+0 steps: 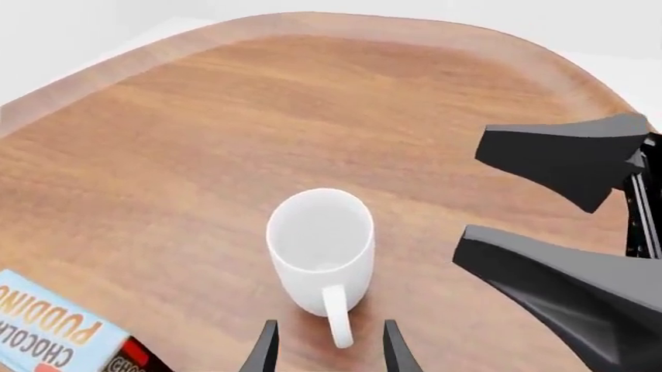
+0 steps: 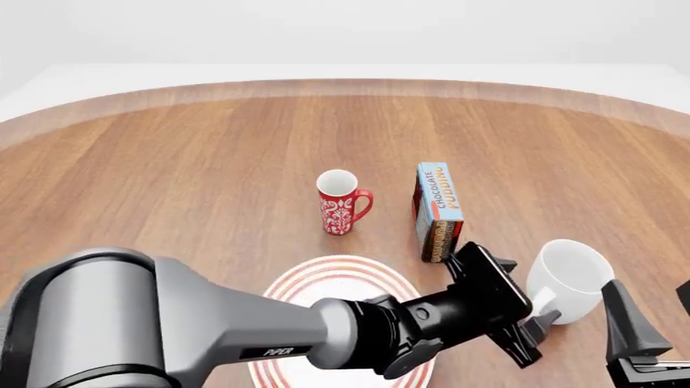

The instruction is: Pick up the white mug and put it on the plate, and put the chocolate pudding to the right of the plate.

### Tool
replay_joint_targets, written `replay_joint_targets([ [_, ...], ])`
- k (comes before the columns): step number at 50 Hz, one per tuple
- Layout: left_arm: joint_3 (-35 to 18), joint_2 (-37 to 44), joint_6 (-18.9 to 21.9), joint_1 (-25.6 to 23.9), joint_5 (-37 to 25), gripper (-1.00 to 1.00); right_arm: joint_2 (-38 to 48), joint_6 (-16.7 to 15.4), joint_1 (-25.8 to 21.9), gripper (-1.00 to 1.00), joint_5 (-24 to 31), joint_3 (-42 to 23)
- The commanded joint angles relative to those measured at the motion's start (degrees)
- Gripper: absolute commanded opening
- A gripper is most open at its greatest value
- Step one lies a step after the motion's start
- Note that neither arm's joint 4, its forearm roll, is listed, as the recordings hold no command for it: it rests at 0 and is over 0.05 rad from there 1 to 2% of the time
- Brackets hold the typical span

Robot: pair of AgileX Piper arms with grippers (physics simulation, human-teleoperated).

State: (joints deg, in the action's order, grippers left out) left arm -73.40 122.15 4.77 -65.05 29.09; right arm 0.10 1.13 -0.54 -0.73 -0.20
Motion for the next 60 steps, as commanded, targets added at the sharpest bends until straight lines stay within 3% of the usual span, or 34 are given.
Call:
replay_joint_targets([
  [1, -1.0, 1.3, -0.9, -0.2, 0.0, 1.00, 0.0, 0.0, 0.0, 1.00, 0.0, 0.0],
  [15, -1.9, 2.7, -1.7, -0.4, 0.1, 1.00, 0.0, 0.1, 0.1, 1.00, 0.0, 0.0],
  [30, -3.8, 4.9, -2.0, -0.4, -0.4, 1.00, 4.3, 0.2, 0.0, 1.00, -4.4, 0.1],
  [44, -6.0, 7.3, -2.3, -0.5, -1.1, 1.00, 0.1, 0.4, 0.0, 1.00, -0.2, 0.0],
  [60, -7.5, 9.3, -2.4, -0.6, -1.5, 1.00, -0.1, 0.5, 0.0, 1.00, -0.1, 0.0],
])
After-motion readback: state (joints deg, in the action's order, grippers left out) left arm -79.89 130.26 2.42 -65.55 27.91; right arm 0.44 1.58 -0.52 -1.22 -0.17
